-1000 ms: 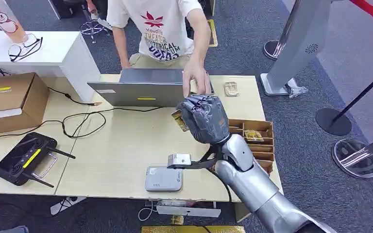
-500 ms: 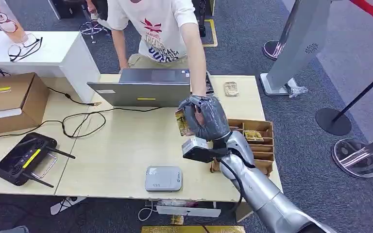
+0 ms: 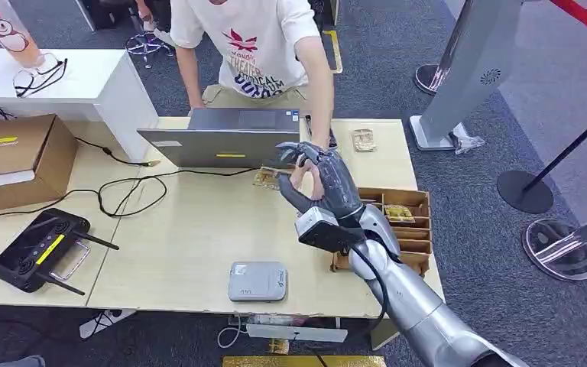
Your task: Pass the card to the sensor for recognition and then transmit it.
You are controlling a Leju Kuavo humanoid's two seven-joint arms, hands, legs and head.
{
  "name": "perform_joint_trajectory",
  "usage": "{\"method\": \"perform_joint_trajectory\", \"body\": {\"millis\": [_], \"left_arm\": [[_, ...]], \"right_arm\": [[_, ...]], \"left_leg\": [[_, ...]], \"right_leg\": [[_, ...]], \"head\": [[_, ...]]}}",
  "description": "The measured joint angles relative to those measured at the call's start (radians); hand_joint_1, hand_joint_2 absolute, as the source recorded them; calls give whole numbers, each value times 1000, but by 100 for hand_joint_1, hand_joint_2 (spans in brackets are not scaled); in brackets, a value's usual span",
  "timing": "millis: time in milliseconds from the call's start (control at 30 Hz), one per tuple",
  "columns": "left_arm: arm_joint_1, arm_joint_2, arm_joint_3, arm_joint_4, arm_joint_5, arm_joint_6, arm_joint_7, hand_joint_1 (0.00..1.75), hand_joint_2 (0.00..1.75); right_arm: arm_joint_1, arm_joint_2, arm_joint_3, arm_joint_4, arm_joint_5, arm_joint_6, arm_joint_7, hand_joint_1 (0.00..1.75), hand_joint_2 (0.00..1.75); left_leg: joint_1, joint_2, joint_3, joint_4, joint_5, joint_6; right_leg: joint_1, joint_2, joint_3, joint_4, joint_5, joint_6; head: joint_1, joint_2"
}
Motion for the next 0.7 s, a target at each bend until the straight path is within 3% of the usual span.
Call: {"method": "perform_joint_trajectory", "body": {"millis": [700], "left_arm": [[0,9,0,0,-9,-5,16,0,0]], "right_arm": [[-1,0,0,10,0,-15,-16,0,175]], "left_leg": [[0,0,0,0,0,0]], "right_leg": [[0,0,0,0,0,0]], "head": [[0,0]]}}
